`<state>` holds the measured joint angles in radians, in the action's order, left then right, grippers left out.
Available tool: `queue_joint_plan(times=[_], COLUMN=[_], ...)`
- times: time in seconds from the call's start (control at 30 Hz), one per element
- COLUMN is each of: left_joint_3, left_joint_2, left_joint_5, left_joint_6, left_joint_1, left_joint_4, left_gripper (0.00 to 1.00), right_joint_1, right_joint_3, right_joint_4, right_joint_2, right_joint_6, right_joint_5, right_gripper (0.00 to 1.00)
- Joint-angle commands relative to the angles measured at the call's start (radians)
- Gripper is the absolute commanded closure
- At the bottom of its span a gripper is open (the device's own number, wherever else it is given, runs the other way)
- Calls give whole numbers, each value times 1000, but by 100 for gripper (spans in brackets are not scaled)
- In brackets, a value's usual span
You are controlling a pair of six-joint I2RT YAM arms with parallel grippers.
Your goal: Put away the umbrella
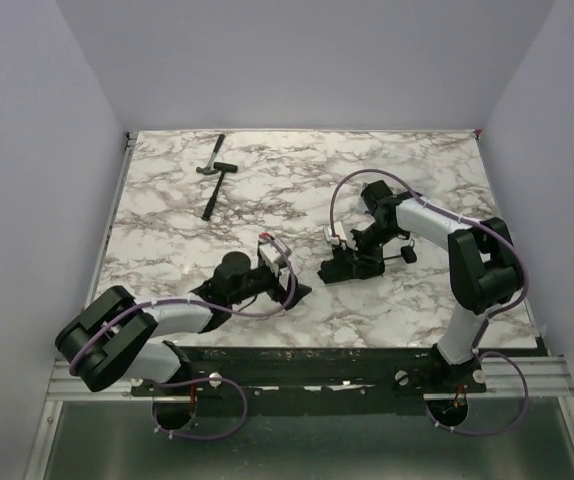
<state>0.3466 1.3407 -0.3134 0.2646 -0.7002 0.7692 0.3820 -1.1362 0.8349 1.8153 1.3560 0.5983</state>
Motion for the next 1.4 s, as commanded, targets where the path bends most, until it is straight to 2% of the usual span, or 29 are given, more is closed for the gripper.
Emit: queue_joint_plan(times=[0.0,0.1,0.23,0.4,0.53,0.6,0.67,0.77,0.83,0.93,1.03,1.17,1.3,1.37], left_joint_3=[2,48,156,315,365,385,414,438,443,461,491,493,487,494], left_joint_2=[-49,1,119,286,363,389,408,430,442,475,539,641,727,756], left_joint_5=[18,117,159,187,202,195,170,122,90,31,-57,-190,-302,-335], left_joint_6=[-406,-576,-689,-828,-849,-840,-813,-751,-709,-644,-546,-397,-290,-268], left_joint_1=[-204,-311,-364,-389,-387,-387,-386,-380,-379,-368,-325,-237,-159,-133], left_joint_4=[-54,-163,-242,-353,-377,-406,-458,-512,-536,-603,-691,-747,-755,-757], left_gripper=[3,3,3,5,10,17,32,64,77,90,91,92,92,92], right_joint_1=[19,20,19,20,19,20,20,20,19,20,-3,-100,-187,-206], right_joint_3=[55,26,3,-7,-6,-11,-19,-32,-34,-26,-36,-129,-180,-152], right_joint_4=[246,274,297,308,297,296,293,274,249,168,113,124,102,78], right_joint_2=[233,270,311,335,329,333,335,335,326,288,194,19,-161,-257], right_joint_6=[-114,-121,-121,-120,-133,-135,-143,-165,-184,-243,-270,-245,-203,-146], right_joint_5=[-78,-64,-53,-48,-58,-57,-55,-49,-46,-63,-60,29,81,102], right_gripper=[88,88,88,88,88,88,88,87,84,73,50,23,18,17])
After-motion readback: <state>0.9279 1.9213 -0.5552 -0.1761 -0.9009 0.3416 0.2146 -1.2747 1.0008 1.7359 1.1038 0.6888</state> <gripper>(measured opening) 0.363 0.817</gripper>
